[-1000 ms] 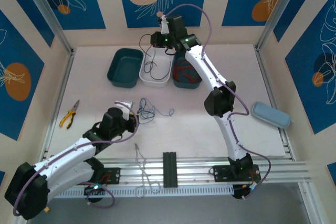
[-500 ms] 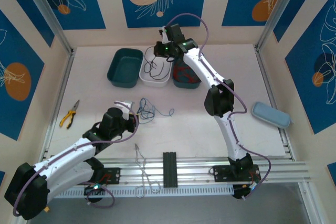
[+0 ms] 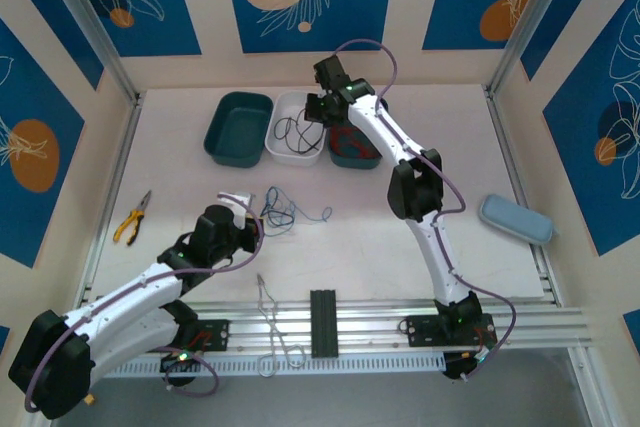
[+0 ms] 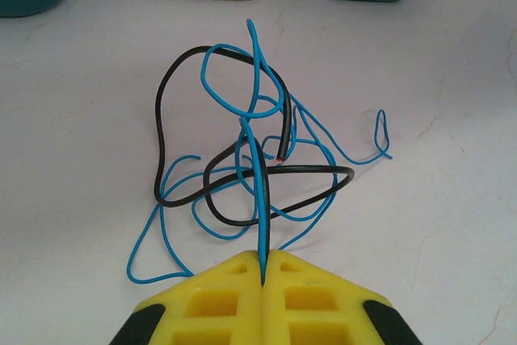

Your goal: Untangle the cables

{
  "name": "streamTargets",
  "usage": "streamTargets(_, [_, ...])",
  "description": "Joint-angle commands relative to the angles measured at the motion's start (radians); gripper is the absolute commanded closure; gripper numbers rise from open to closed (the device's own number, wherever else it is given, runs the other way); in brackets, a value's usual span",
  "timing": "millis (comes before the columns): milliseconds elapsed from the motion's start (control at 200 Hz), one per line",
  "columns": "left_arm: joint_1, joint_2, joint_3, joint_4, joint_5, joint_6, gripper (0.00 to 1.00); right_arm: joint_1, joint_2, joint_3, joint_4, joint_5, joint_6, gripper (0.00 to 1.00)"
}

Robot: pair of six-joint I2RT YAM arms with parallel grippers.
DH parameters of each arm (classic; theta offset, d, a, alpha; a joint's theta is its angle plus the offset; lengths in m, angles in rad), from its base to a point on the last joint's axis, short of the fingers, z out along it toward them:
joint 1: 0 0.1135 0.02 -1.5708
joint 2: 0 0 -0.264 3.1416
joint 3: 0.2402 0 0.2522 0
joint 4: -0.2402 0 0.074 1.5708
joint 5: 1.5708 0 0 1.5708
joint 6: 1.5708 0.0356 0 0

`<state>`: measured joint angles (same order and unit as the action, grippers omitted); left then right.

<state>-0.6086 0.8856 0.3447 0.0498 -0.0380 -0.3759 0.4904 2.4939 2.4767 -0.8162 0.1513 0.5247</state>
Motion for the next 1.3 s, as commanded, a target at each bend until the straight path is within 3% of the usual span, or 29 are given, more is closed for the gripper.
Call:
streamTargets(0, [0.008, 0.003, 0.000, 0.002, -0.017, 0.010, 1.00, 0.011, 0.067, 0.038, -0.014, 0.021, -0.026, 1.00])
streamTargets(450, [0.008, 0.016, 0.009, 0.007, -0.010, 0.005, 0.98, 0.023, 0.142, 0.124, 0.022, -0.004, -0.098, 1.00])
streamTargets(645, [0.009, 0.015, 0.025, 0.004, -0.010, 0.005, 0.95, 0.024, 0.097, 0.155, -0.018, 0.012, -0.119, 0.71])
streamTargets(800, [0.008, 0.017, 0.035, 0.007, -0.007, 0.000, 0.92, 0.025, 0.036, 0.148, -0.047, 0.035, -0.127, 0.59])
streamTargets(915, [0.008, 0.019, 0.044, 0.007, -0.003, -0.007, 0.90, 0.028, -0.017, 0.134, -0.078, 0.048, -0.123, 0.57])
streamTargets(1080, [0.008, 0.020, 0.053, 0.007, 0.001, -0.027, 0.85, 0.042, -0.145, -0.011, -0.075, 0.047, -0.097, 0.55])
streamTargets(1291, [0.009, 0.029, 0.073, -0.012, 0.004, -0.058, 0.81, 0.090, -0.407, -0.419, 0.075, 0.045, -0.078, 0.52])
